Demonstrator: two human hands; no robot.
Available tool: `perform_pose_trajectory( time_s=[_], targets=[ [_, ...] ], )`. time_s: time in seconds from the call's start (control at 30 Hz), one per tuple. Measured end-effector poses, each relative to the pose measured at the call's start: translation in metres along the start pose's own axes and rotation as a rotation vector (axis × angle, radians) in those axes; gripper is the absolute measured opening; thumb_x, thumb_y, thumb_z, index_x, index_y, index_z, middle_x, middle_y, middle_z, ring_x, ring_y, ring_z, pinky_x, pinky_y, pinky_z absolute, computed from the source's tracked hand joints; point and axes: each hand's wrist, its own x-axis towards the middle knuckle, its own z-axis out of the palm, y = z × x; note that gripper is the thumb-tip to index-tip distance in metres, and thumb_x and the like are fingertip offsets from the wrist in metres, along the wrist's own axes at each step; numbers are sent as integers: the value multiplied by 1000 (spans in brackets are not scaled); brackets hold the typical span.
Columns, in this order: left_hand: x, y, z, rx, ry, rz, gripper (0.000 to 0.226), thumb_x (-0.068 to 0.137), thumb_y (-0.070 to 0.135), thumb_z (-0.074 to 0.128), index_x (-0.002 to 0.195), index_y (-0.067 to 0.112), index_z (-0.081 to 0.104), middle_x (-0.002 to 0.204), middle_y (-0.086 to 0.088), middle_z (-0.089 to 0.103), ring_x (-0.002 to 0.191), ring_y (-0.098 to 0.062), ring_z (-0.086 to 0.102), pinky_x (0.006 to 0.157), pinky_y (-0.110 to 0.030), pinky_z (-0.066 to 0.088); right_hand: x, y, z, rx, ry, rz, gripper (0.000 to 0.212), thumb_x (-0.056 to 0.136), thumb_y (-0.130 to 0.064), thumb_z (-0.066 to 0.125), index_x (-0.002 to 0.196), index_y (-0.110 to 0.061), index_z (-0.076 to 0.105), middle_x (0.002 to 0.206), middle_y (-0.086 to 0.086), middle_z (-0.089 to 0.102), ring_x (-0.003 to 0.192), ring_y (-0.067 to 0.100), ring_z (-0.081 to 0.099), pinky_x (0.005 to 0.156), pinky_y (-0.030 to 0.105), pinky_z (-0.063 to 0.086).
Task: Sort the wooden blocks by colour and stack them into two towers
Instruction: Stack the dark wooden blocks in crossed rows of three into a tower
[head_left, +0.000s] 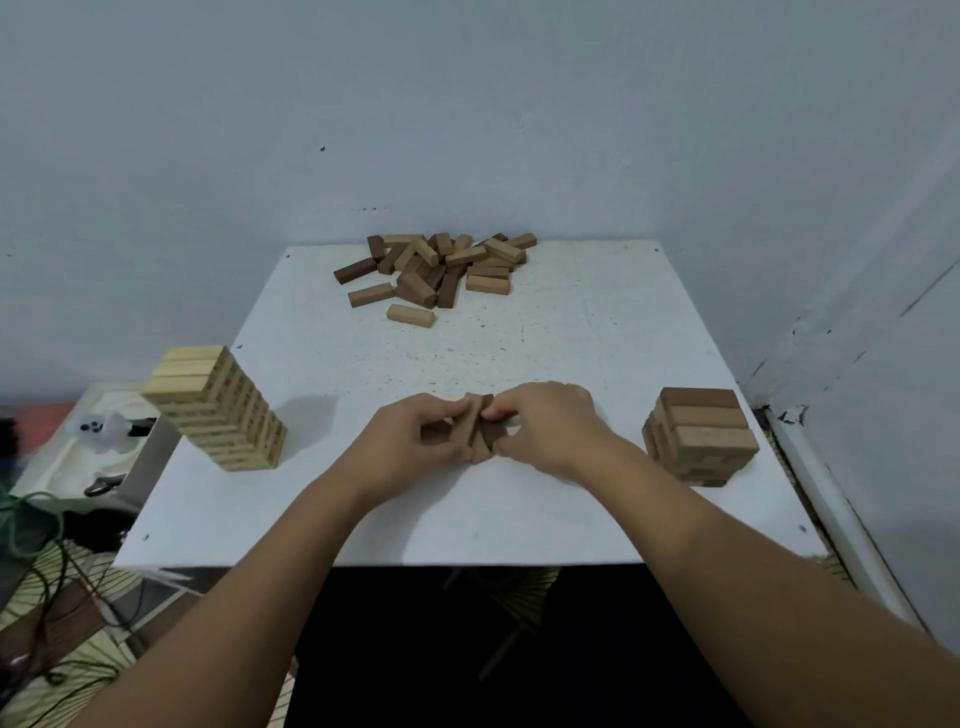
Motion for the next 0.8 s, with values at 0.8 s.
perform_pose_trajectory(
  time_s=[0.8],
  targets=[
    [-53, -32, 25, 311, 232, 160, 68, 88, 57, 74, 149, 34, 55, 146, 20, 52, 136, -5, 37, 112, -19, 26, -48, 26, 61, 199, 235, -155, 52, 96, -49, 60, 147, -46, 49, 140, -21, 54, 128, 11, 42, 113, 34, 30]
  ],
)
